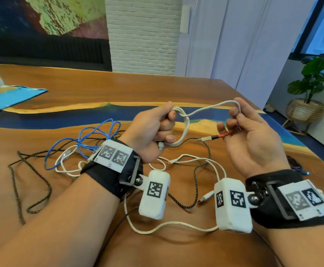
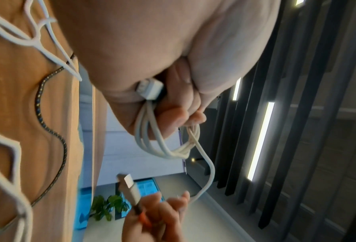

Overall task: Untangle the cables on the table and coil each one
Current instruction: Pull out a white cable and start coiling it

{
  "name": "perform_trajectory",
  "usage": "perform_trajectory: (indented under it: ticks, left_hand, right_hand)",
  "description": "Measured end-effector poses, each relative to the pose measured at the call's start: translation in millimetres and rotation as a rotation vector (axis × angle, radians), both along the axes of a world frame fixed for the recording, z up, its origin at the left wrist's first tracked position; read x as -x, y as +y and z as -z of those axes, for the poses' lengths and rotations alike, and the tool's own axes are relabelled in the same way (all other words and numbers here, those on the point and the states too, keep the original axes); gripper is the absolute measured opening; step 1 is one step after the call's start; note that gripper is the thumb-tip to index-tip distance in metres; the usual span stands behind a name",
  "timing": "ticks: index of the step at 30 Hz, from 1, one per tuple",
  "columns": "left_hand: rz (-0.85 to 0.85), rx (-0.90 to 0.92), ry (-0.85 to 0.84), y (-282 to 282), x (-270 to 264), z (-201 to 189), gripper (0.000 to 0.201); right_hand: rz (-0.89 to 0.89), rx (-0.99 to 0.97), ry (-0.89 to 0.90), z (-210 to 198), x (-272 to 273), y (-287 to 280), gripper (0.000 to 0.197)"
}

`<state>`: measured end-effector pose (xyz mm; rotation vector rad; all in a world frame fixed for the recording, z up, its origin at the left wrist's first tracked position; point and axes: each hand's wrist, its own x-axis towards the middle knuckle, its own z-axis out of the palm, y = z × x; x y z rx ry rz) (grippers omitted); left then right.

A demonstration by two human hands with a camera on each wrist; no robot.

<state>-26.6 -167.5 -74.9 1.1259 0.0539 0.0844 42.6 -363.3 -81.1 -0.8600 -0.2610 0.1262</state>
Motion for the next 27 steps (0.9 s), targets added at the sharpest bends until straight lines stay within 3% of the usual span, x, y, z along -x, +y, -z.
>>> perform_trajectory:
  ticks: [6,10,12,15,20,25,27]
  left_hand:
    - [0.233,-0.092,0.004,-20.7,5.2,6.2,0.045]
    - [0.267,-0.084,0.022,-26.5,4.9,9.3,0.046]
    - [0.245,-0.083,0.011,-30.8,4.0,11.1,0.047]
    - [0.173,-0.04,-0.033,-34.1,1.2,13.0,0.047]
    - [-0.087,0.029,-0.074,-23.1,-9.3,15.3,0.045]
    - [-0.172,-0.073,-0.048,-16.2,-8.8,11.7,0.043]
    - [-0.181,-0.099,-0.045,-15.8,-8.3,10.6,0.042]
  right_hand:
    - [-0.067,-0.179,0.16,4.0,3.7,9.3,0.031]
    - [-0.174,-0.217,0.235,9.6,7.8,16.9,0.023]
    - [-0.261,-0.159,0.21,13.9,10.9,21.1,0.028]
    - [-0.34,0.075,0.12,18.5,18.5,29.4,0.034]
    - [-0.231,0.492,-0.033,22.6,29.0,38.3,0.03]
    - [-0.154,0.483,-0.065,23.5,30.2,41.8,0.022]
    - [-0.108,0.444,-0.014,23.1,28.8,40.0,0.03]
